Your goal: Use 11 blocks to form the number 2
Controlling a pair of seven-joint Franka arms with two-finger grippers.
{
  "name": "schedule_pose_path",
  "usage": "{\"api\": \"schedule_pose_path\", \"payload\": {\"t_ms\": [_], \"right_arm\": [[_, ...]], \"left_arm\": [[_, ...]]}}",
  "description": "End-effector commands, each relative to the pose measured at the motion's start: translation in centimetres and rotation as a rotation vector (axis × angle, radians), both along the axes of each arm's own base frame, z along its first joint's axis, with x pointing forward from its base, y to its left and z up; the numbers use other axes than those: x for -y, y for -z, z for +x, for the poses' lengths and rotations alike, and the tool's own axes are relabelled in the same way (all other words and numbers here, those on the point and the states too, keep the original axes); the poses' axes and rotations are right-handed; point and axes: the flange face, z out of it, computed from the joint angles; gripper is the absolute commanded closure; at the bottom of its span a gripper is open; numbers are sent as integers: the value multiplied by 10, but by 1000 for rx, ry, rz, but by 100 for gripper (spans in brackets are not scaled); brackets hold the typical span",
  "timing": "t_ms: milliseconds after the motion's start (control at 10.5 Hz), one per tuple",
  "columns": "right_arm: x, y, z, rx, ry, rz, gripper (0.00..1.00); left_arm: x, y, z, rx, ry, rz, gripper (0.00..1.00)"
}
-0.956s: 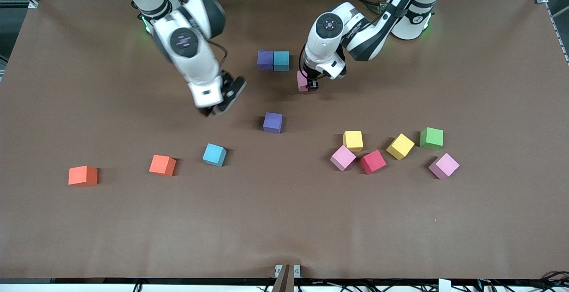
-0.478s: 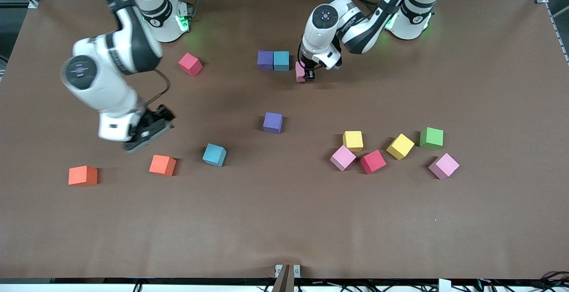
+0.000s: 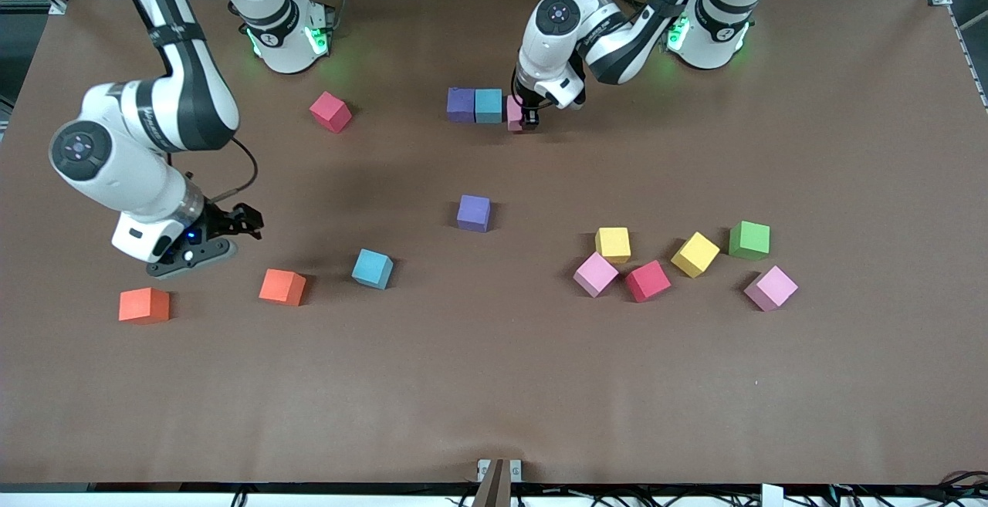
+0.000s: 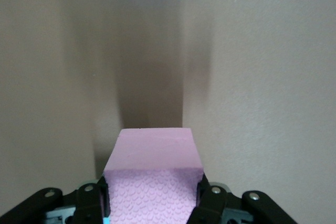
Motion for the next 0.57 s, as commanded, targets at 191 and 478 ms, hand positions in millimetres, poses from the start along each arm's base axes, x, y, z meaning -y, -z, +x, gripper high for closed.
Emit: {"api": "schedule_pose_path", "payload": {"t_ms": [191,478], "right_arm": [[-34,22,18,-6,116,66,0],[-42,32,13,-30,100,60,0]], "left_arm": [[3,6,-14,-5,4,-8,70],[8,13,-22,-2,12,-30,69]]}}
